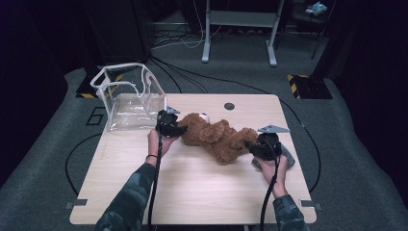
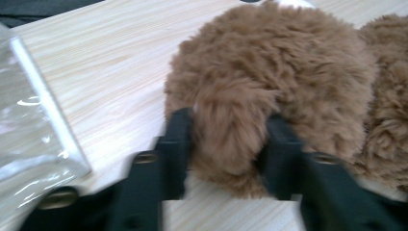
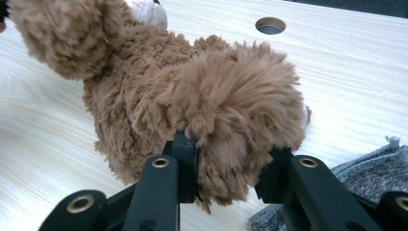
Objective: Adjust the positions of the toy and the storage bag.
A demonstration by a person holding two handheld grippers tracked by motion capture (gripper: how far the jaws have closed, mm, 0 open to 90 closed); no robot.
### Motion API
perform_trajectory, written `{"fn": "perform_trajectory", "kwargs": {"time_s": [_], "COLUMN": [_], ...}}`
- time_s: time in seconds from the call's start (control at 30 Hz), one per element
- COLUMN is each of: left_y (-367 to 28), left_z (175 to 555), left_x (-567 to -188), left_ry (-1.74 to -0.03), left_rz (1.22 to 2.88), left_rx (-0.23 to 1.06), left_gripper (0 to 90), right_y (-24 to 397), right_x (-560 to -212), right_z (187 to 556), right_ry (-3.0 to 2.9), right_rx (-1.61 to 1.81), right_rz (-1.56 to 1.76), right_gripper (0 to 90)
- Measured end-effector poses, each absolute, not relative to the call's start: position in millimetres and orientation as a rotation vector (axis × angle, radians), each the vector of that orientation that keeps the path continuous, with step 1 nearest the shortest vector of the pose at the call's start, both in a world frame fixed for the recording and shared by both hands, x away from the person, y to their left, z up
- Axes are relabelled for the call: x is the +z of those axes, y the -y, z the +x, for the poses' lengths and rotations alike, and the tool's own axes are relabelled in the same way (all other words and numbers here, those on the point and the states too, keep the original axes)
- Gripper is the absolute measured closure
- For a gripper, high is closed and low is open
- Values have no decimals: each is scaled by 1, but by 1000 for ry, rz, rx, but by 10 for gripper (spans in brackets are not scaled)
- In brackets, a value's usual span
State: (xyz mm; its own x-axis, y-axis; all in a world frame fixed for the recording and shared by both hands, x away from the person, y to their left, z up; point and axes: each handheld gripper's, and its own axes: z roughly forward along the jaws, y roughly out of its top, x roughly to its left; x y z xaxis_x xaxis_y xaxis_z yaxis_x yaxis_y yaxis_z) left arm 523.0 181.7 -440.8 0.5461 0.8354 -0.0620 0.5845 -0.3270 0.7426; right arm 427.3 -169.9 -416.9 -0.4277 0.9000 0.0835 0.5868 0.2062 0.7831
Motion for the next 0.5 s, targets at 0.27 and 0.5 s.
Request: {"fn": "perform_trajectory", "kwargs": {"time_s": [0.27, 0.5], "left_y": [-178, -151], "left_z": [498, 476], "left_x": [-429, -415], "left_ry": [-1074, -952], "left_rz": [2058, 2088], "left_rx": [404, 355], "left_gripper": [273, 200], "right_y": [171, 171], "right_x": [-417, -415], "right_z": [430, 431], "right_ry": [-2123, -2153], "right_rx": [1066, 1045], "right_rz": [1389, 1386], "right_gripper": [647, 608]}}
